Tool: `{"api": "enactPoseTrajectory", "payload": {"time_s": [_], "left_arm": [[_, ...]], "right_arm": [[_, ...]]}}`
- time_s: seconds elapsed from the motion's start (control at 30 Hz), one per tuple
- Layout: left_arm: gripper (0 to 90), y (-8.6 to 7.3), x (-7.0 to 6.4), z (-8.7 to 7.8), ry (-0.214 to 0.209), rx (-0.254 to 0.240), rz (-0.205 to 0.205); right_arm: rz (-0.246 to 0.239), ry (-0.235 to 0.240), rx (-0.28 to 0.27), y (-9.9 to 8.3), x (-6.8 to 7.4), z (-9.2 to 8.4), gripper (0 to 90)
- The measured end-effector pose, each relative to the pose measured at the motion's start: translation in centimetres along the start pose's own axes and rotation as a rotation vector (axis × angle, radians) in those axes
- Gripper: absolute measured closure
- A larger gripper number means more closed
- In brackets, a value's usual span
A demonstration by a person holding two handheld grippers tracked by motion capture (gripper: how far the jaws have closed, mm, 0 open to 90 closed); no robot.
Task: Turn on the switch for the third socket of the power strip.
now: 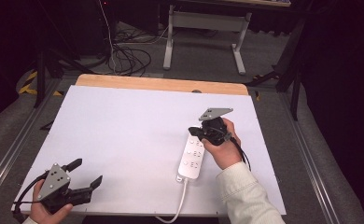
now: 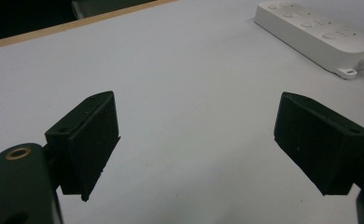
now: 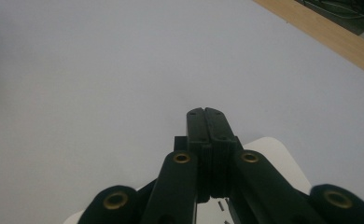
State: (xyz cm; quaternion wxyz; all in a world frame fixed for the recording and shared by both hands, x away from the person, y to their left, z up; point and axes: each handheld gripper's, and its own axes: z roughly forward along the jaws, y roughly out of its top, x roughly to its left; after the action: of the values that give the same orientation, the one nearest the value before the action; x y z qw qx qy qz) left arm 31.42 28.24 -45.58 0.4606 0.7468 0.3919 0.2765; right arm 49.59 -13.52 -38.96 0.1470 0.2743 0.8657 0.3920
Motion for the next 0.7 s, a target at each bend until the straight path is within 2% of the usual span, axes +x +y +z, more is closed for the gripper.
{"api": "enactPoseTrajectory", "payload": {"time_s": [0.23, 0.4, 0.47, 0.5, 0.53, 0.57, 0.67, 0.7], "left_arm": [[14.4, 0.0, 0.0, 0.0, 0.001, 0.0, 0.004], [14.4, 0.0, 0.0, 0.0, 0.0, -0.001, -0.001], [14.1, 0.0, 0.0, 0.0, 0.001, 0.0, -0.001], [14.1, 0.0, 0.1, 0.0, 0.003, -0.001, 0.001], [13.8, 0.0, 0.1, -0.1, 0.007, -0.004, 0.005], [13.8, 0.0, 0.1, -0.1, 0.009, -0.002, 0.003], [13.5, 0.0, 0.2, -0.1, 0.008, -0.003, 0.002], [13.5, 0.0, 0.2, -0.1, 0.009, -0.003, 0.002]], "right_arm": [[0.002, 0.005, -0.043, 0.3, 0.4, -1.0, 88.5], [-0.006, 0.003, -0.045, 0.3, 0.7, -1.3, 85.0], [-0.008, 0.001, -0.059, 0.3, 0.8, -1.6, 79.0], [-0.008, 0.001, -0.059, 0.3, 0.8, -1.6, 79.0], [-0.011, 0.0, -0.082, 0.3, 0.9, -2.1, 70.9], [-0.011, 0.0, -0.082, 0.3, 0.9, -2.1, 70.9], [-0.023, -0.018, -0.142, 0.0, 1.3, -3.0, 52.4], [-0.023, -0.018, -0.142, 0.0, 1.3, -3.0, 52.4]]}}
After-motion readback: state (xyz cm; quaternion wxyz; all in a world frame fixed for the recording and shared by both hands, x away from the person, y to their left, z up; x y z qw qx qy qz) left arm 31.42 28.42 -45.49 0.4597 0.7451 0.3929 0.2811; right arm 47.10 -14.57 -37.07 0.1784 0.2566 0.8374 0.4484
